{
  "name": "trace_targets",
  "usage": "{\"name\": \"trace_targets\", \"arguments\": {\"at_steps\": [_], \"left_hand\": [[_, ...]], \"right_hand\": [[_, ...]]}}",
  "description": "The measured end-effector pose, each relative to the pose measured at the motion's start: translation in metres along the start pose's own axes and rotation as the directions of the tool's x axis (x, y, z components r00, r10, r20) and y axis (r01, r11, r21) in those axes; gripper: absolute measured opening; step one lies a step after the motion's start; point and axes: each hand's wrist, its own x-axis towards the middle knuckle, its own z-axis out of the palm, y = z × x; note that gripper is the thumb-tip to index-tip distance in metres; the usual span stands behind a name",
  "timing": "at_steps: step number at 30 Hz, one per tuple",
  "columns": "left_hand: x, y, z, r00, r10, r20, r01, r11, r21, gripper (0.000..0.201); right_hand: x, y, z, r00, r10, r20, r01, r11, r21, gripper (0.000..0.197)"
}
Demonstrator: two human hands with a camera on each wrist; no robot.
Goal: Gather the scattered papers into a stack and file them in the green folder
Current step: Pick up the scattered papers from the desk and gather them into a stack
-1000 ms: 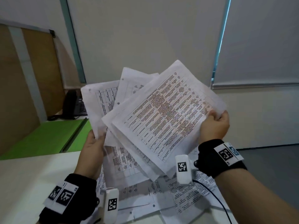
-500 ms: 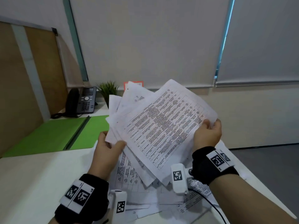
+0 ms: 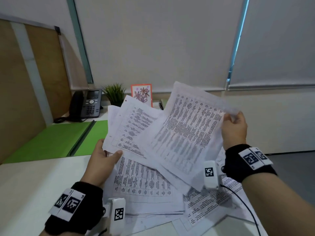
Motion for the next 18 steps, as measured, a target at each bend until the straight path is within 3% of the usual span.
{"name": "trace_targets", "arguments": {"at_steps": [2,5,8,11,15,18], "left_hand": [[0.001,0.003,-0.007,1.0,0.015,0.008,-0.015,1.0,-0.015,0.035],[0.004,0.009,-0.016,0.998,0.046,0.036,-0.046,0.999,0.0,0.037],[0.002,0.018,-0.02,0.991,0.09,0.103,-0.094,0.995,0.028,0.039],[-0.001,0.026,-0.018,0.985,0.118,0.123,-0.126,0.99,0.059,0.04],[-0.006,0.034,-0.012,0.974,0.12,0.194,-0.131,0.99,0.046,0.046],[-0.003,0.03,-0.015,0.968,0.137,0.208,-0.155,0.985,0.074,0.04]], "right_hand": [[0.003,-0.007,-0.003,0.989,-0.049,0.139,0.045,0.998,0.034,0.012],[-0.003,-0.023,0.004,0.937,-0.1,0.333,0.066,0.991,0.113,0.007],[-0.007,-0.035,0.021,0.859,-0.113,0.499,0.076,0.993,0.093,0.028],[-0.017,-0.046,0.045,0.766,-0.102,0.635,0.125,0.992,0.009,0.004],[-0.028,-0.054,0.066,0.655,-0.072,0.752,0.221,0.97,-0.099,0.017],[-0.03,-0.051,0.068,0.678,-0.101,0.728,0.249,0.964,-0.098,0.014]]}}
